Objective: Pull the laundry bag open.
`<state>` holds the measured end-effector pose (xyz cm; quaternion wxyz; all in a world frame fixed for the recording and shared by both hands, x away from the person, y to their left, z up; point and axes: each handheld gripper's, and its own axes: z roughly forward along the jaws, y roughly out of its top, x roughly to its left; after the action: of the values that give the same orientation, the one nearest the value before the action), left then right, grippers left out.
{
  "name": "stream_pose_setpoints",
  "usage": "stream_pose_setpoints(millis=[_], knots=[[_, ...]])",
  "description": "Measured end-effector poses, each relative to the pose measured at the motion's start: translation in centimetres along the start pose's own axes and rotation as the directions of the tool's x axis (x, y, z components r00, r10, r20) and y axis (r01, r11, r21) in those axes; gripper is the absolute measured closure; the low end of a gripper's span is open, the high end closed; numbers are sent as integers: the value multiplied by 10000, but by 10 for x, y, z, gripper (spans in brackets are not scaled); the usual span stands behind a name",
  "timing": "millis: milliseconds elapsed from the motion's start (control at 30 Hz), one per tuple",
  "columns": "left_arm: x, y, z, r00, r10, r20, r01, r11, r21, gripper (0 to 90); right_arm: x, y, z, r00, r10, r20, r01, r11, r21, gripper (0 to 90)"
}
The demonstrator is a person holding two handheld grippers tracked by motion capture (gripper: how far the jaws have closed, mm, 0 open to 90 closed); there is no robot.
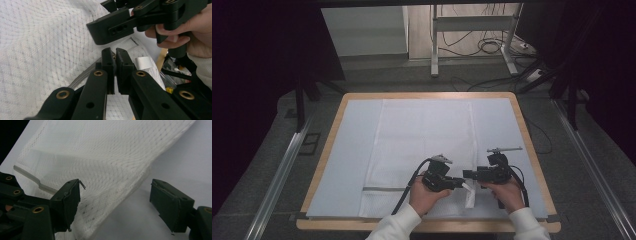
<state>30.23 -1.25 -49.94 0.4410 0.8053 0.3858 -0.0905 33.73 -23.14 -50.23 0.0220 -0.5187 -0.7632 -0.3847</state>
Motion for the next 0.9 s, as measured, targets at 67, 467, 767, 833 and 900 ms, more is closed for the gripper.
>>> stream_pose_setpoints(millis=[67, 467, 767, 833, 900], knots=[[0, 0, 0, 10000, 36, -22, -36, 10000, 8, 866, 1, 0, 2, 10000, 51, -60, -50, 10000, 67, 258], [-1, 0, 2, 10000, 54, -30, -54, 10000, 52, 866, 0, 2, 16, 9973, 296, -676, -255, 9979, 603, 481], [-1, -1, 7, 10000, 51, -63, -51, 9999, 131, 865, 0, 1, 19, 9956, 264, -895, -181, 9955, 925, 784], [-1, -1, 8, 9999, 75, -88, -73, 9999, 149, 866, 0, 1, 18, 9953, 243, -940, -155, 9955, 934, 835], [-2, -2, 8, 9999, 69, -90, -68, 9999, 120, 866, -1, 1, 18, 9940, 287, -1055, -186, 9953, 951, 876]])
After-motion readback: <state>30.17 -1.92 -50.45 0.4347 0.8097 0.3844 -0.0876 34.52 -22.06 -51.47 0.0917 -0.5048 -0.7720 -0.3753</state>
